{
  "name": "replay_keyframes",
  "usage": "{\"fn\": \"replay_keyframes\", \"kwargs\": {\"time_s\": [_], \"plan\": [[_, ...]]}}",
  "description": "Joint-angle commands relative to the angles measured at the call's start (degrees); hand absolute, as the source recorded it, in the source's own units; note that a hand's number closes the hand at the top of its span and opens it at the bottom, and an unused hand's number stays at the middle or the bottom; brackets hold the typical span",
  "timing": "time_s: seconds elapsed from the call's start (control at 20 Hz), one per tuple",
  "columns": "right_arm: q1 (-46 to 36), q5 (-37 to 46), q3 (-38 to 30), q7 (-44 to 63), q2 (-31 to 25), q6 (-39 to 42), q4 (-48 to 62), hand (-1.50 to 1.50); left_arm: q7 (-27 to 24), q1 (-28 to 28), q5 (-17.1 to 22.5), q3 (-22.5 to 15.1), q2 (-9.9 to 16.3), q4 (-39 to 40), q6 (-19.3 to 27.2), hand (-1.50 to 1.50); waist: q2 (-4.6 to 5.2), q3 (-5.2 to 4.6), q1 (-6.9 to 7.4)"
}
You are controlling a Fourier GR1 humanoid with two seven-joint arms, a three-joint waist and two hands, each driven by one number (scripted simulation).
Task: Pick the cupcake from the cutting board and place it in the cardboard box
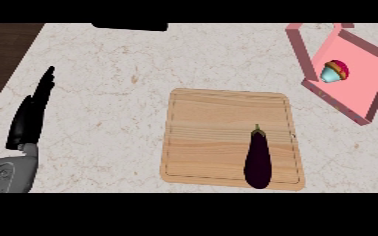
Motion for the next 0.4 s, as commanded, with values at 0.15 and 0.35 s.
{"fn": "replay_keyframes", "kwargs": {"time_s": [0.15,0.35], "plan": [[5.15,-0.42,-0.51,-2.88,-5.26,5.51,-0.68,-1.50,0.88,0.12,0.20,0.08,-0.21,-0.42,-0.08,0.00,0.03,0.28,-0.33],[6.86,1.34,1.44,-3.75,-6.99,8.84,-2.44,-1.50,1.05,-1.04,0.32,0.64,0.28,-0.11,-0.02,0.00,0.04,0.30,-0.72]]}}
